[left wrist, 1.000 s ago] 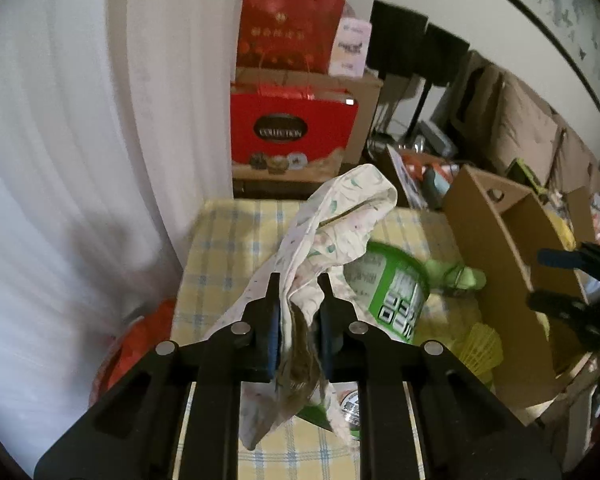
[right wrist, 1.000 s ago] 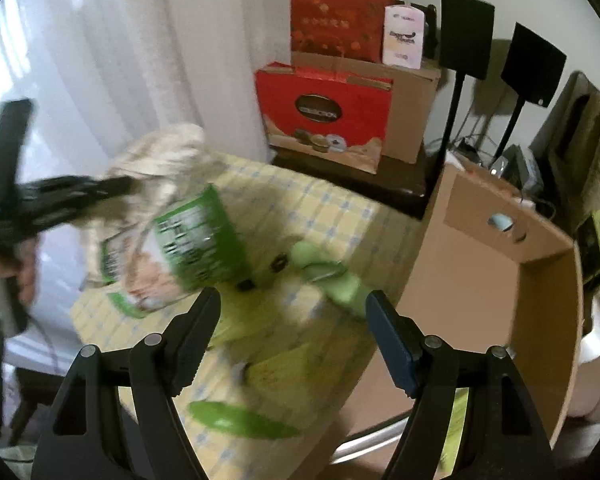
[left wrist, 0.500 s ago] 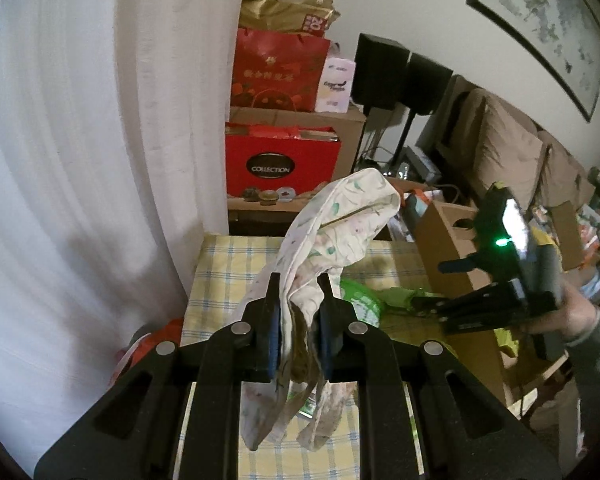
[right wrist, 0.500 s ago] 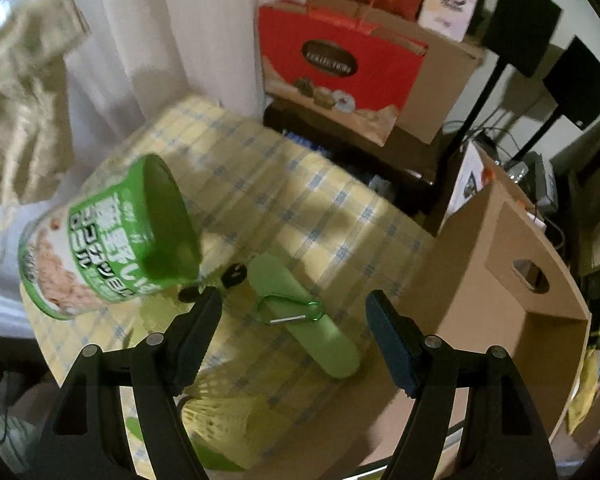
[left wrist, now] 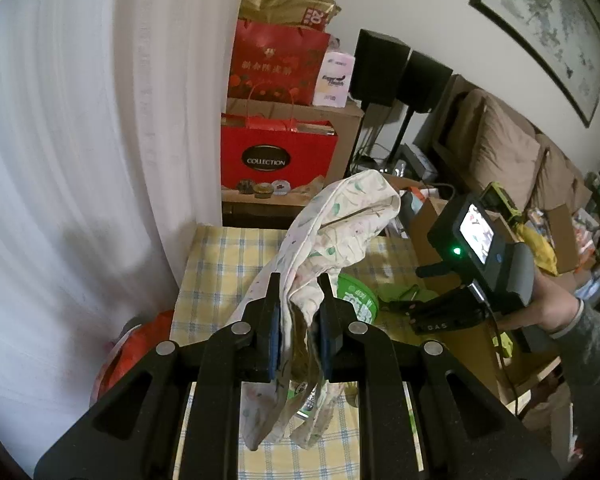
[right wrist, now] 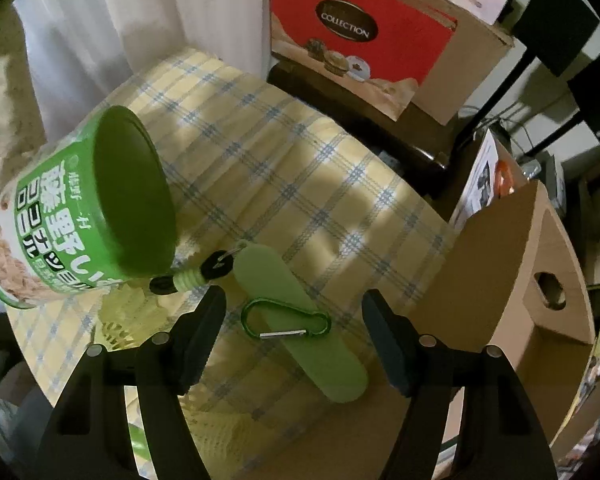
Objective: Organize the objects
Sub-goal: 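Lift the tote bag with the left tool while the right tool grasps the green carabiner clip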
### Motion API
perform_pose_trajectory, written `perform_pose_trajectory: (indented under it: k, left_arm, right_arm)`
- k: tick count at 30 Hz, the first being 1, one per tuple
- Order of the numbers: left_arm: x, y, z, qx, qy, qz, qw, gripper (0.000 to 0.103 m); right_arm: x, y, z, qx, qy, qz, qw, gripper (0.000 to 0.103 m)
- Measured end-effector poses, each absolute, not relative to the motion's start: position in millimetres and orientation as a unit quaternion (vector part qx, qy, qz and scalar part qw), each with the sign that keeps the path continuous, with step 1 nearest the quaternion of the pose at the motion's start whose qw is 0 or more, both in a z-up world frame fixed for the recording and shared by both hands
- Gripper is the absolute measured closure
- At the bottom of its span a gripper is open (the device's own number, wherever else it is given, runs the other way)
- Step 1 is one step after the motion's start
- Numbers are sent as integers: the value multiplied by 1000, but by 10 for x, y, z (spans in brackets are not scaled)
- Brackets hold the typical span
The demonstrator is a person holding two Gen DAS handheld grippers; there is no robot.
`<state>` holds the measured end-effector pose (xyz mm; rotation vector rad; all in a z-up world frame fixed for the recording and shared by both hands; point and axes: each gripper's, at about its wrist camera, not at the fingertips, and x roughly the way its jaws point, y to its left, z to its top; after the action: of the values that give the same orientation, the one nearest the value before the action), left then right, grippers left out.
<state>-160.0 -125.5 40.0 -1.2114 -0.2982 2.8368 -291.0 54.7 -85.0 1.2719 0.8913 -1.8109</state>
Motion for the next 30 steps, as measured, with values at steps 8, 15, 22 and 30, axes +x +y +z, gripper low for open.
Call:
perform_pose_trajectory:
  k: [8,15,22,30]
  left_arm:
    - [-1610,-1238,386,-391,-97,915,22,89]
    - [-1614,-1247,369,-394,-100,913,20,89]
    - [-1620,-1257,378,-394,-100,914,19,89]
    - [-1568,-1200,509,-381,-98,919,20,89]
  right_arm:
    - [-2934,532,-916,501,357,-697,368,52]
    - [-2891,524,-928,493,364,-697,371,58]
    - [-2910,553,-851,489,354,-706,371,58]
    - [-2932,649,-532,480,326,-724,373,58]
